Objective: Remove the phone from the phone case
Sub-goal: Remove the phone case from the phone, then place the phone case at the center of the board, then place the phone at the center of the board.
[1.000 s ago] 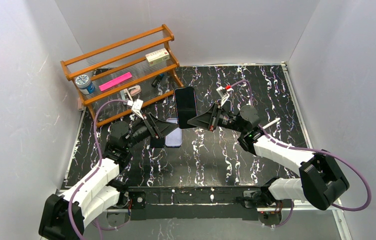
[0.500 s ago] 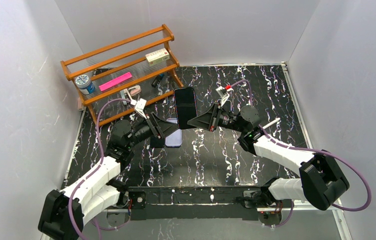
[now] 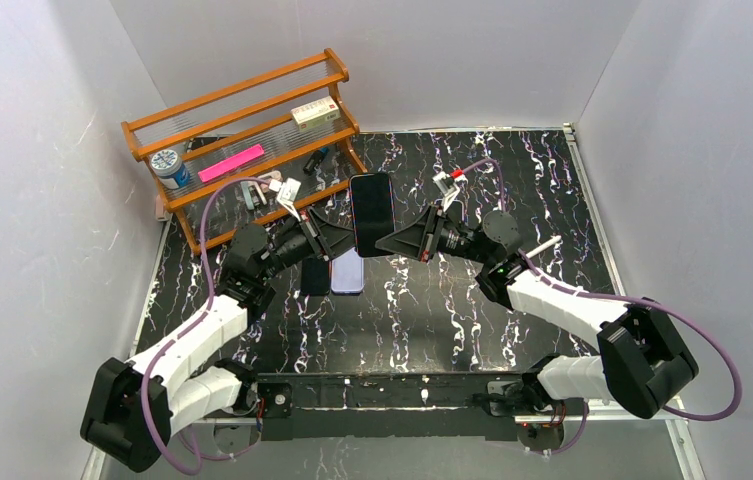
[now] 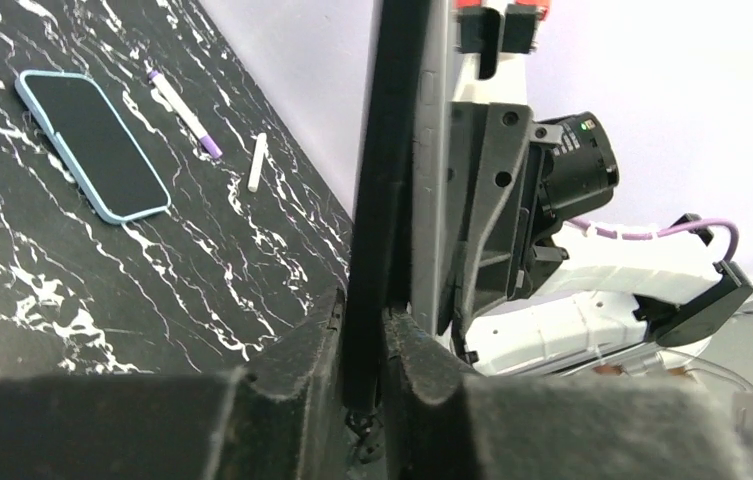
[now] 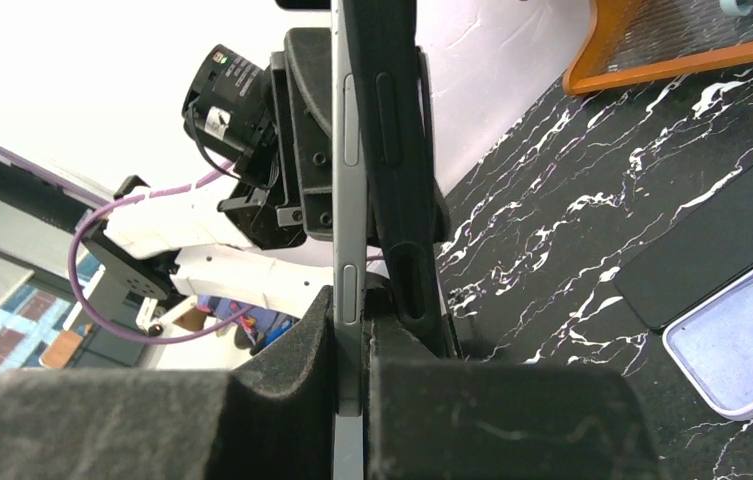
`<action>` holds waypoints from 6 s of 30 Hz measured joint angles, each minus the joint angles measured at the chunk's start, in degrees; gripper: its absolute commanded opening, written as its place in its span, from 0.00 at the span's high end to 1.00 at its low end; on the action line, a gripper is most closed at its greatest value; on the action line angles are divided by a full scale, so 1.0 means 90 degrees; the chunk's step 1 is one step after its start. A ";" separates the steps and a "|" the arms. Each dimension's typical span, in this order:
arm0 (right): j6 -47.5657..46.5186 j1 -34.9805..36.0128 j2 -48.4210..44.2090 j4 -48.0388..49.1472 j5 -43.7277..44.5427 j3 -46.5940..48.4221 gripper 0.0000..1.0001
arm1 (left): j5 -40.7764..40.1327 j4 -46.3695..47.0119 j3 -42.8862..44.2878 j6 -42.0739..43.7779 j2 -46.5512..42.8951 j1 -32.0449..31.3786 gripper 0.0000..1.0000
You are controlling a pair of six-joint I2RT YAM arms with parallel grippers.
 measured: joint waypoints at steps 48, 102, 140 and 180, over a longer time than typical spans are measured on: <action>-0.1411 0.0049 0.1882 -0.2618 0.1683 -0.0520 0.99 | -0.4413 -0.8573 0.2550 0.4056 0.1472 0.1489 1.00; -0.1979 -0.0143 -0.0789 -0.3524 0.2956 -0.1115 0.99 | -0.3096 -0.4221 0.2130 0.0729 0.3791 -0.1156 0.87; -0.1868 0.0192 0.0160 -0.2832 0.2314 -0.1110 0.99 | -0.3449 -0.5185 0.2373 0.0750 0.2157 -0.1158 0.02; -0.2293 0.0719 0.0107 -0.2674 0.3065 -0.0648 0.06 | -0.4342 -0.7043 0.3473 0.2489 0.2742 -0.0070 0.95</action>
